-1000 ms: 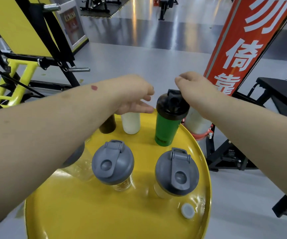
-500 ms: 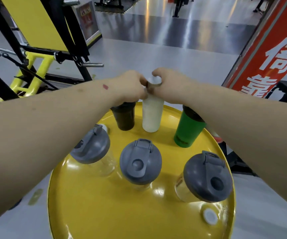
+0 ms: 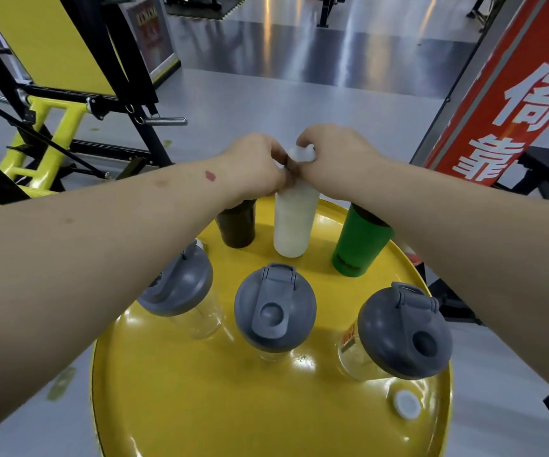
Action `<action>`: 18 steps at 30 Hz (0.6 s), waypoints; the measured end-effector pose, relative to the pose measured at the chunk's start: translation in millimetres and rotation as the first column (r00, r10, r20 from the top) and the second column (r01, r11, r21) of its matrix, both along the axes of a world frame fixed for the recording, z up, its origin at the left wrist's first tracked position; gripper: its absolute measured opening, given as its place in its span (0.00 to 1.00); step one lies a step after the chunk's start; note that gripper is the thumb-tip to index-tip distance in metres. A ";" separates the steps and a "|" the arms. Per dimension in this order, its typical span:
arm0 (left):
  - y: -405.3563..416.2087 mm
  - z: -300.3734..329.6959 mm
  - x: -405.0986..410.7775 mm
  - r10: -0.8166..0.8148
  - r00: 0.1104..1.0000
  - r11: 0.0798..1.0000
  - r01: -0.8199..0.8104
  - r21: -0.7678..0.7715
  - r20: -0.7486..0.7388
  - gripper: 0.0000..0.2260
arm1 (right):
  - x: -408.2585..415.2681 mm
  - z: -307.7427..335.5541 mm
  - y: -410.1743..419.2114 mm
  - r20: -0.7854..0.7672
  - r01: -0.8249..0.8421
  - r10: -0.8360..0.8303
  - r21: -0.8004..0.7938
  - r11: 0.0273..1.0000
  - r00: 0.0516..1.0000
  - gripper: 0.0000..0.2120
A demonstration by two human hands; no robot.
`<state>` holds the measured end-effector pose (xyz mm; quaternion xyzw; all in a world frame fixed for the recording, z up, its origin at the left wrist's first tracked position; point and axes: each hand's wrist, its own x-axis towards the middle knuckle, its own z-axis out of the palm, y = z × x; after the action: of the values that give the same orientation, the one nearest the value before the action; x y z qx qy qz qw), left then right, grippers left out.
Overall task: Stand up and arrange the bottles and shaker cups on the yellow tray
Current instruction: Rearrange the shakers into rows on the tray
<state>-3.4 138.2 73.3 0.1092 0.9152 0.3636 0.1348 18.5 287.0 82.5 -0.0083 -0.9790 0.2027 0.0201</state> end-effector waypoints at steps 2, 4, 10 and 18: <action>-1.8 -0.2 0.5 -0.003 1.000 1.000 0.003 0.012 0.006 0.07 | 1.4 1.1 0.6 0.013 -0.001 0.001 0.015 1.000 1.000 0.24; -4.7 -1.6 -1.0 -0.024 0.999 0.999 0.023 0.024 0.028 0.13 | 4.5 2.9 1.3 0.021 -0.004 0.004 0.015 1.000 1.000 0.24; -27.9 10.6 0.0 0.097 0.972 0.952 -0.154 0.265 0.216 0.16 | 9.8 5.6 1.4 0.091 -0.014 0.020 -0.074 0.997 0.996 0.26; -96.5 10.3 -8.8 0.285 0.956 0.941 -0.293 0.172 0.068 0.17 | 11.5 44.0 -41.3 -0.072 -0.074 0.067 -0.110 0.991 0.995 0.18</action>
<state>-12.1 41.7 83.6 -0.0220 0.8816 0.4630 0.0889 29.9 245.7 126.5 0.0322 -0.9644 0.2583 0.0457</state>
